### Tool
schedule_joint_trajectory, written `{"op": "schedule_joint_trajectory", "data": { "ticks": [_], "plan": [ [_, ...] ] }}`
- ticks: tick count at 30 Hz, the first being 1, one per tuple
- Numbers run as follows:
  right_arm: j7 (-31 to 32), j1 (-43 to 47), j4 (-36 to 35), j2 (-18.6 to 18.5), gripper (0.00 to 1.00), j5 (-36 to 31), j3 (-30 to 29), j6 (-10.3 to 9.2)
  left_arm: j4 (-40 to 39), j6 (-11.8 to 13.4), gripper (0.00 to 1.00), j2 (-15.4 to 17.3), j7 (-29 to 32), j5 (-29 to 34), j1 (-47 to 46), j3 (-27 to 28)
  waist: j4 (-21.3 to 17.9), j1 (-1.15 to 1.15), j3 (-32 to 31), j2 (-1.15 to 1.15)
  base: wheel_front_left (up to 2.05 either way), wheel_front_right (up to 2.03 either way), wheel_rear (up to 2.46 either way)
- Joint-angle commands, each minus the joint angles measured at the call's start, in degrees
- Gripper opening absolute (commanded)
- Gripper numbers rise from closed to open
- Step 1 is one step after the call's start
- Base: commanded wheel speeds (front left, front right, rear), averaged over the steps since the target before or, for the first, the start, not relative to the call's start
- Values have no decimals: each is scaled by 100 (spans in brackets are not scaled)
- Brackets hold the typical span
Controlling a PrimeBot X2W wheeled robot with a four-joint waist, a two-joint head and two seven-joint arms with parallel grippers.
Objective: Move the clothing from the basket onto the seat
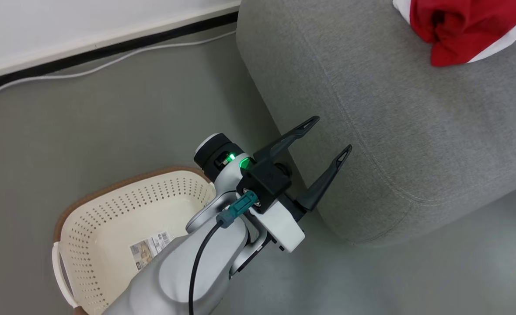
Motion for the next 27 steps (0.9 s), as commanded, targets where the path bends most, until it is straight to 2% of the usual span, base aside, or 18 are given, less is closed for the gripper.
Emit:
{"op": "schedule_joint_trajectory", "data": {
  "ticks": [1, 9, 21, 27],
  "plan": [
    [-34, -185, -21, -333, 0, -85, -121, 0, -116, 86, 100, 2, -28, -30, -290, 62, 245, 0, 409, 0, 0, 0, 0],
    [-34, -1132, 751, -770, 0, -307, -334, 0, 28, 292, 100, 2, -28, -116, -695, -280, 455, 0, 1022, 0, 0, 0, 0],
    [-34, -2578, 2739, -1246, 0, -725, -1016, 0, 27, 524, 100, 2, -28, -302, -1049, -709, 987, 0, 1670, 0, 0, 0, 0],
    [-34, -2701, 3333, -1267, 0, -777, -1092, 0, -100, 705, 100, 2, -28, -376, -1061, -793, 1321, 0, 1831, 0, 0, 0, 0]
  ]
}}
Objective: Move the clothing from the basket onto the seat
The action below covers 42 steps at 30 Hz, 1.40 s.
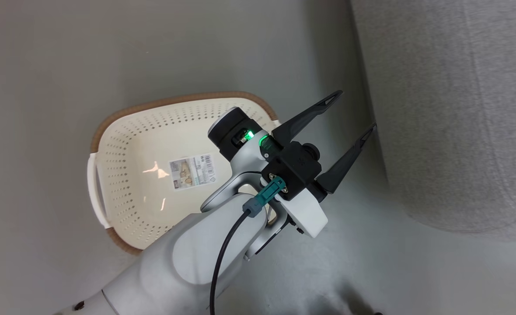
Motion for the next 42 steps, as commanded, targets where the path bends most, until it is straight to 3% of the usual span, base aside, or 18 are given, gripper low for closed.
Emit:
{"op": "schedule_joint_trajectory", "data": {
  "ticks": [1, 9, 13, 14, 15, 16, 17, 24, 31, 42],
  "plan": [
    [-32, 111, -23, -200, 0, -57, -8, 0, -170, 66, 100, -27, -27, -27, -94, 109, 171, 0, 122, 0, 0, 0, 0],
    [-32, 519, 175, 441, 0, 466, 868, 0, -202, 182, 100, -27, -27, -21, 58, 238, 353, 0, 186, 0, 0, 0, 0],
    [-32, 851, 288, 586, 0, 959, 1407, 0, -214, 154, 100, -27, -27, -46, 119, 275, 342, 0, 115, 0, 0, 0, 0],
    [-32, 910, 282, 576, 4, 1053, 1526, 0, -220, 143, 100, -27, -27, -58, 124, 278, 339, 0, 88, 0, 0, 0, 0],
    [-32, 986, 260, 576, 39, 1133, 1659, 0, -235, 134, 100, -27, -27, -71, 129, 283, 336, 0, 53, 0, 0, 0, 0],
    [-32, 1068, 206, 599, 93, 1248, 1750, 0, -248, 129, 100, -27, -27, -84, 138, 291, 331, 0, 14, 0, 0, 0, 0],
    [-32, 1174, 139, 604, 100, 1332, 1848, 0, -257, 123, 100, -27, -27, -97, 151, 300, 326, 0, -29, 0, 0, 0, 0],
    [-32, 2154, -551, 616, 100, 1794, 2412, 0, -253, 60, 100, -27, -27, -138, 416, 479, 324, 0, -533, 0, 0, 0, 0],
    [-32, 3002, -1182, 742, 100, 1824, 2840, 0, -267, 5, 100, -27, -27, -113, 929, 850, 434, 0, -1172, 0, 0, 0, 0],
    [-32, 3887, -1964, 1207, 100, 1929, 2958, 0, -299, -61, 100, -27, -27, 175, 1916, 1925, 843, 0, -2179, 0, 0, 0, 0]
  ]
}}
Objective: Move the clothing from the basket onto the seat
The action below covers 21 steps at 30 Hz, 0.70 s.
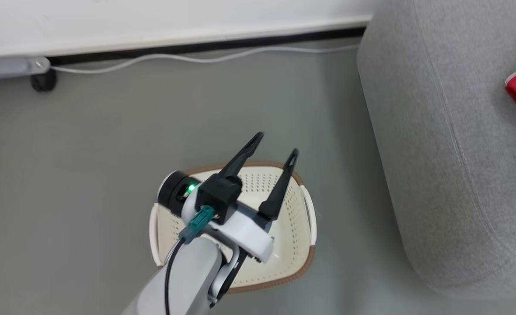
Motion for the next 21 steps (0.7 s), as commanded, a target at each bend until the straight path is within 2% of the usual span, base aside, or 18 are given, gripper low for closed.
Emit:
{"op": "schedule_joint_trajectory", "data": {
  "ticks": [1, 9, 14, 21],
  "plan": [
    [-35, 255, -180, -114, 100, 1, 44, 0, -149, -23, 100, 13, -27, 80, 138, 284, 219, 0, -334, 0, 0, 0, 0],
    [-35, 754, -626, 328, 100, -204, -33, 0, -104, -90, 100, 18, -27, 367, 981, 1288, 576, 0, -1040, 0, 0, 0, 0],
    [-35, 969, -795, 622, 100, -520, 31, 0, -159, -23, 100, 61, -27, 547, 1481, 2009, 698, 0, -1382, 0, 0, 0, 0],
    [-35, 1302, -1007, 1005, 100, -841, -181, 0, -255, -7, 100, 103, -27, 772, 2024, 2811, 817, 0, -1737, 0, 0, 0, 0]
  ]
}}
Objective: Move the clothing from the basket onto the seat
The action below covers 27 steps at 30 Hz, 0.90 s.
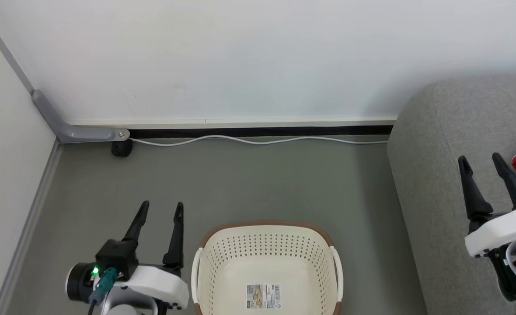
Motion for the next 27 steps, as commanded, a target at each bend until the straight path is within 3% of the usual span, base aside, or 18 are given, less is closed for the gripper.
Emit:
{"op": "schedule_joint_trajectory", "data": {
  "ticks": [1, 12, 27],
  "plan": [
    [-35, 126, -205, -13, 100, -65, 13, 0, -167, 41, 100, 64, -28, 80, 7, 332, 64, 0, -135, -1, 0, 0, 0],
    [-35, 1016, -765, 561, 100, -412, -204, 0, -364, 61, 100, 1, -28, 278, 630, 1034, 3, 0, -352, -1, 0, 0, 0],
    [-35, 1334, -776, 692, 100, -620, -171, 0, -486, 85, 100, -24, -28, 169, 1033, 932, -138, 0, -393, -1, 0, 0, 0]
  ]
}}
